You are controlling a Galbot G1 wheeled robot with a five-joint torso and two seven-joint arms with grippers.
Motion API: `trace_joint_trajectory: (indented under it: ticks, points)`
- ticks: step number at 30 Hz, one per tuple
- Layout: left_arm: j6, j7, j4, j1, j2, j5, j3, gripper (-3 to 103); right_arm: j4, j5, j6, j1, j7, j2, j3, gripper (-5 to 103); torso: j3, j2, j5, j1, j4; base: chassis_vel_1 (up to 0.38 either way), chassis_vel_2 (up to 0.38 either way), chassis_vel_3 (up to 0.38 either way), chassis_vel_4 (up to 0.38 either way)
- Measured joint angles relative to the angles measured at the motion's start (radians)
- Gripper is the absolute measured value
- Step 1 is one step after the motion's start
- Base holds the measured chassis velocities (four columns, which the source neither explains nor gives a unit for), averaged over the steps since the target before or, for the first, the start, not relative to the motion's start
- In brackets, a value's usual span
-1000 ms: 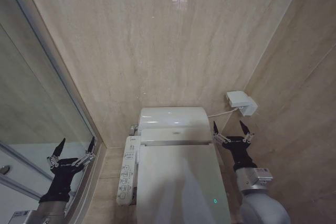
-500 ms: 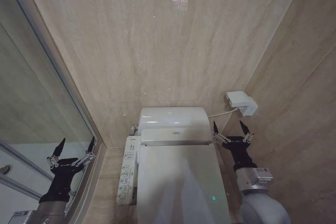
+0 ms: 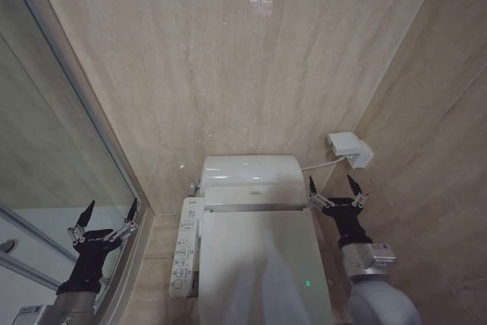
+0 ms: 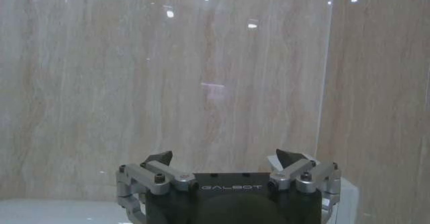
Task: Open the toilet lid, clean the toilet bowl with a toilet brush, close the toilet lid, and flush.
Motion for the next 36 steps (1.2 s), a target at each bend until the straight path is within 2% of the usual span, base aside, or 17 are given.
trace_joint_trajectory:
  ticks: [13,17,18,21,22,24,27,28,30,31,32,36]
  points:
    - [0.011,0.002,0.002,-0.009,0.0,0.004,0.008,100,0.0,0.0,0.0,0.0,0.0,0.0,0.0,100,0.0,0.0,0.0002,0.0,0.0003,0.0,0.0,0.0,0.0]
    - [0.143,0.031,0.029,-0.1,-0.001,0.061,0.091,100,0.0,0.0,0.0,0.0,0.0,0.0,0.0,100,0.0,0.0,0.0,0.0,-0.0001,0.0,0.0,0.0,0.0]
    - [0.143,0.031,0.029,-0.1,-0.001,0.061,0.091,100,0.0,0.0,0.0,0.0,0.0,0.0,0.0,100,0.0,0.0,0.0,0.0,-0.0001,0.0,0.0,0.0,0.0]
    - [0.256,0.058,0.053,-0.177,-0.003,0.11,0.161,100,0.0,0.0,0.0,0.0,0.0,0.0,0.0,100,0.0,0.0,0.0,0.0,0.0,0.0,0.0,0.0,0.0]
    - [0.256,0.058,0.053,-0.177,-0.003,0.11,0.161,100,0.0,0.0,0.0,0.0,0.0,0.0,0.0,100,0.0,0.0,0.0,0.0,0.0,0.0,0.0,0.0,0.0]
    - [0.324,0.077,0.071,-0.232,-0.005,0.138,0.211,100,0.0,0.0,0.0,0.0,0.0,0.0,0.0,100,0.0,0.0,0.0002,0.0,0.0,0.0,0.0,0.0,0.0]
    - [0.327,0.089,0.081,-0.267,-0.013,0.14,0.238,100,0.0,0.0,0.0,0.0,0.0,0.0,0.0,100,0.0,0.0,-0.0003,0.0,-0.0006,0.0,0.0,0.0,0.0]
    - [0.327,0.083,0.071,-0.272,-0.012,0.141,0.234,100,0.0,0.0,0.0,0.0,0.0,0.0,0.0,100,0.0,0.0,0.0001,0.0,0.0003,0.0,0.0,0.0,0.0]
    - [0.326,0.069,0.035,-0.284,-0.001,0.129,0.18,100,0.0,0.0,0.0,0.0,0.0,0.0,0.0,100,0.0,0.0,0.0001,0.0,-0.0002,0.0,0.0,0.0,0.0]
    - [0.324,0.066,0.021,-0.289,0.009,0.121,0.142,100,0.0,0.0,0.0,0.0,0.0,0.0,0.0,100,0.0,0.0,0.0002,0.0,0.0005,0.0,0.0,0.0,0.0]
    - [0.324,0.066,0.021,-0.289,0.009,0.121,0.142,100,0.0,0.0,0.0,0.0,0.0,0.0,0.0,100,0.0,0.0,0.0002,0.0,0.0005,0.0,0.0,0.0,0.0]
    - [0.315,0.055,-0.032,-0.289,0.051,0.066,0.032,100,0.0,0.0,0.0,0.0,0.0,0.0,0.0,100,0.0,0.0,0.0002,0.0,0.0,0.0,0.0,0.0,0.0]
